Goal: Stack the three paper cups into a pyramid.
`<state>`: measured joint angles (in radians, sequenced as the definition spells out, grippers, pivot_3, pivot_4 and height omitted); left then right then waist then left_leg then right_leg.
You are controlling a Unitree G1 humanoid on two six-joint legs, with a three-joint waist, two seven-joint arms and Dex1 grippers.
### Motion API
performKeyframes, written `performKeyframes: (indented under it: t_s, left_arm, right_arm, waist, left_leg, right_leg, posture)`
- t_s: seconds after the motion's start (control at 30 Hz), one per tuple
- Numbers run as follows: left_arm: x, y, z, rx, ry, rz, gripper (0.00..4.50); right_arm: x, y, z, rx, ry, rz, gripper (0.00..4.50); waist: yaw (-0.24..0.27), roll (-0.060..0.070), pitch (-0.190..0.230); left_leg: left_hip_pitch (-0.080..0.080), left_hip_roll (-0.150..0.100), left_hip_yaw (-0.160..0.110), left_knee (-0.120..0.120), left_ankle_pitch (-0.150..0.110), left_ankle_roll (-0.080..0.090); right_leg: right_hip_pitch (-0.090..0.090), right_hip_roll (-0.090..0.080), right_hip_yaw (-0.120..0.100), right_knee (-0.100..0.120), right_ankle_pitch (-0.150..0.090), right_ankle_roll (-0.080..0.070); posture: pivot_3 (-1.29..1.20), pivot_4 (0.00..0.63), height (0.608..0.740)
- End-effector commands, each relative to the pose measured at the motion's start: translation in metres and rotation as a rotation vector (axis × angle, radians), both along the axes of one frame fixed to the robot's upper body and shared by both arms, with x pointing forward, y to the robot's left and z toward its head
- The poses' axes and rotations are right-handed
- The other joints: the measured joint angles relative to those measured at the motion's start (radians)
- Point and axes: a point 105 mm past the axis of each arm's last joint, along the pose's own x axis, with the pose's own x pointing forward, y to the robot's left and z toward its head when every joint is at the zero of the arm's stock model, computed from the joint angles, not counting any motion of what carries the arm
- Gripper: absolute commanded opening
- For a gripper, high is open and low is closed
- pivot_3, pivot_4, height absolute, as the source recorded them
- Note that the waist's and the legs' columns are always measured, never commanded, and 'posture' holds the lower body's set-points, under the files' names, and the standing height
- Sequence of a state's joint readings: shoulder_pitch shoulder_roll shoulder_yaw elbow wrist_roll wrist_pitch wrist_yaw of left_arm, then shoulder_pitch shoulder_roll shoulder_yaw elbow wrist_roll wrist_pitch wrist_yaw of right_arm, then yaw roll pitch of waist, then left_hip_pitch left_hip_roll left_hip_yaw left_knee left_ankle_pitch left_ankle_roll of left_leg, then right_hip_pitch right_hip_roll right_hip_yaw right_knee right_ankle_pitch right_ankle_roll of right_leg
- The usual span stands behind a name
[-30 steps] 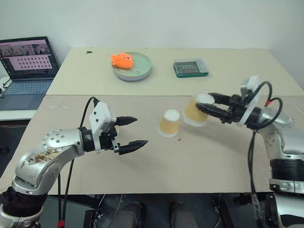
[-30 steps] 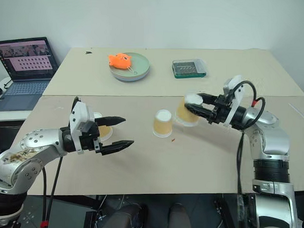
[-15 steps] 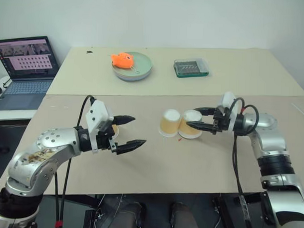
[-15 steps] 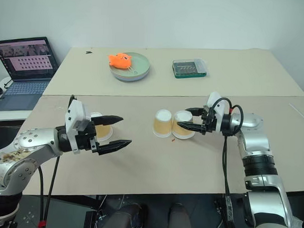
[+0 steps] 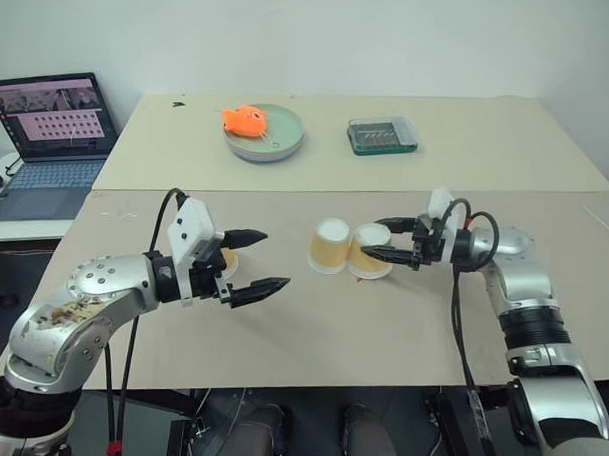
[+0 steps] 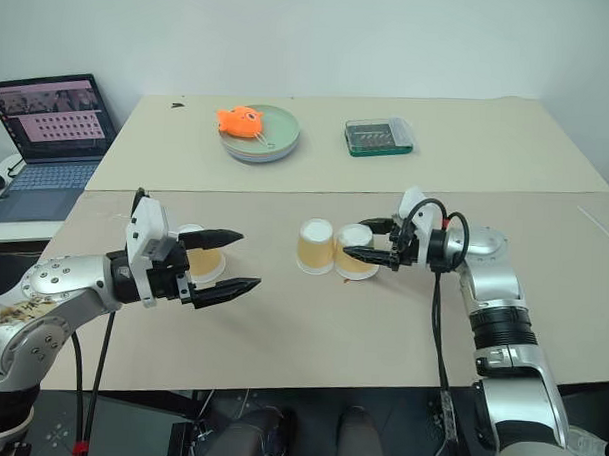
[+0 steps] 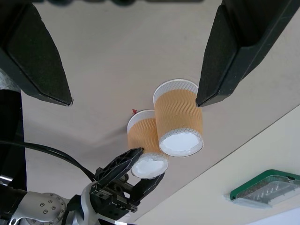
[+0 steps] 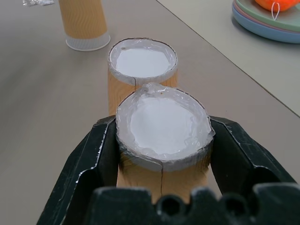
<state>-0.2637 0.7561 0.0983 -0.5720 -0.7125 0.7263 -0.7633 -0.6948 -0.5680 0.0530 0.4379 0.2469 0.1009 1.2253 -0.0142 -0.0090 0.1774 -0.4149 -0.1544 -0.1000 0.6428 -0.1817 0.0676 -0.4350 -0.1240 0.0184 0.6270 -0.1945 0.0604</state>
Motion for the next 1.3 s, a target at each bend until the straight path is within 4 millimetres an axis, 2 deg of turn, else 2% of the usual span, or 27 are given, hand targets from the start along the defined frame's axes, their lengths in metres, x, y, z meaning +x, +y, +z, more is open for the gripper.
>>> performKeyframes:
  t_s: [0.03, 0.1, 0.13, 0.4, 0.57, 0.73, 0.9, 1.0, 1.13, 1.23, 1.3]
  left_arm:
    - [-0.002, 0.000, 0.009, -0.003, -0.039, -0.004, 4.50]
    - [-0.002, -0.001, 0.008, -0.004, -0.038, -0.005, 4.50]
    - [-0.002, -0.001, 0.008, -0.004, -0.038, -0.005, 4.50]
    - [-0.002, -0.001, 0.008, -0.006, -0.036, -0.007, 4.50]
    - [-0.002, -0.001, 0.007, -0.005, -0.035, -0.005, 4.50]
    - [-0.001, -0.001, 0.008, -0.007, -0.037, -0.006, 4.50]
    - [0.001, -0.002, 0.008, -0.007, -0.040, -0.008, 4.50]
    - [0.004, 0.000, 0.009, -0.021, -0.051, 0.014, 4.50]
    - [0.012, 0.006, 0.014, -0.069, -0.086, 0.124, 4.50]
    - [0.025, 0.019, 0.028, -0.176, -0.169, 0.340, 4.50]
    - [0.027, 0.028, 0.032, -0.190, -0.250, 0.481, 4.50]
  right_arm:
    - [0.002, 0.004, 0.008, 0.000, -0.027, 0.004, 3.63]
    - [0.003, 0.003, 0.008, -0.015, -0.044, -0.004, 4.32]
    - [0.003, 0.002, 0.008, -0.022, -0.051, -0.005, 4.41]
    - [0.006, -0.009, 0.022, -0.006, -0.079, -0.042, 4.41]
    - [-0.002, -0.014, 0.044, -0.003, -0.137, -0.035, 4.41]
    - [-0.007, -0.017, 0.054, -0.006, -0.157, -0.045, 4.41]
    - [-0.009, -0.015, 0.063, 0.000, -0.184, -0.048, 4.41]
    - [-0.016, -0.009, 0.082, 0.032, -0.225, -0.024, 4.41]
    - [-0.037, 0.005, 0.113, 0.067, -0.270, 0.046, 4.41]
    - [-0.060, 0.017, 0.121, 0.027, -0.291, 0.105, 4.41]
    - [-0.071, 0.021, 0.121, 0.013, -0.282, 0.124, 4.41]
  waist:
    - [0.000, 0.000, 0.000]
    - [0.000, 0.000, 0.000]
    - [0.001, 0.000, 0.000]
    - [0.002, 0.000, 0.000]
    - [0.002, 0.000, 0.000]
    - [0.001, 0.000, 0.000]
    - [0.002, 0.000, 0.000]
    - [0.002, 0.000, 0.000]
    - [0.003, 0.000, 0.000]
    - [0.007, 0.000, 0.000]
    - [0.008, -0.002, 0.000]
  left_leg:
    - [0.000, 0.000, 0.000, 0.000, 0.000, 0.000]
    - [0.000, 0.000, 0.000, 0.000, 0.000, 0.000]
    - [0.000, 0.000, 0.000, 0.000, 0.000, 0.000]
    - [0.000, 0.000, 0.000, 0.000, 0.000, 0.000]
    - [0.000, 0.000, 0.000, 0.000, 0.000, 0.000]
    - [0.000, 0.000, 0.000, 0.000, 0.000, 0.000]
    - [0.000, 0.000, 0.000, 0.000, 0.000, 0.000]
    - [0.000, 0.000, 0.000, 0.000, 0.000, 0.000]
    - [-0.001, 0.000, 0.000, 0.000, 0.000, 0.000]
    - [-0.001, 0.000, 0.000, 0.000, 0.000, 0.000]
    - [-0.001, 0.000, 0.000, 0.000, 0.000, 0.000]
  right_leg:
    - [0.000, 0.000, 0.000, 0.000, 0.000, 0.000]
    - [0.000, 0.000, 0.000, 0.000, 0.000, 0.000]
    - [0.000, 0.000, 0.000, 0.000, 0.000, 0.000]
    - [0.000, 0.000, 0.000, 0.000, 0.000, 0.000]
    - [-0.001, 0.000, 0.000, 0.000, 0.000, 0.000]
    - [0.000, 0.000, 0.000, 0.000, 0.000, 0.000]
    - [0.000, 0.000, 0.000, 0.000, 0.000, 0.000]
    - [0.000, 0.000, 0.000, 0.000, 0.000, 0.000]
    - [-0.001, 0.000, 0.000, 0.000, 0.000, 0.000]
    - [-0.001, -0.001, 0.000, 0.000, 0.000, 0.000]
    - [0.000, -0.002, -0.001, -0.001, 0.000, 0.000]
  posture:
    - [0.00, 0.150, 0.730]
    - [0.00, 0.150, 0.730]
    - [0.00, 0.150, 0.730]
    - [0.00, 0.150, 0.730]
    - [0.00, 0.150, 0.730]
    - [0.00, 0.150, 0.730]
    - [0.00, 0.150, 0.730]
    - [0.00, 0.150, 0.730]
    - [0.00, 0.150, 0.730]
    - [0.00, 0.150, 0.730]
    - [0.00, 0.150, 0.730]
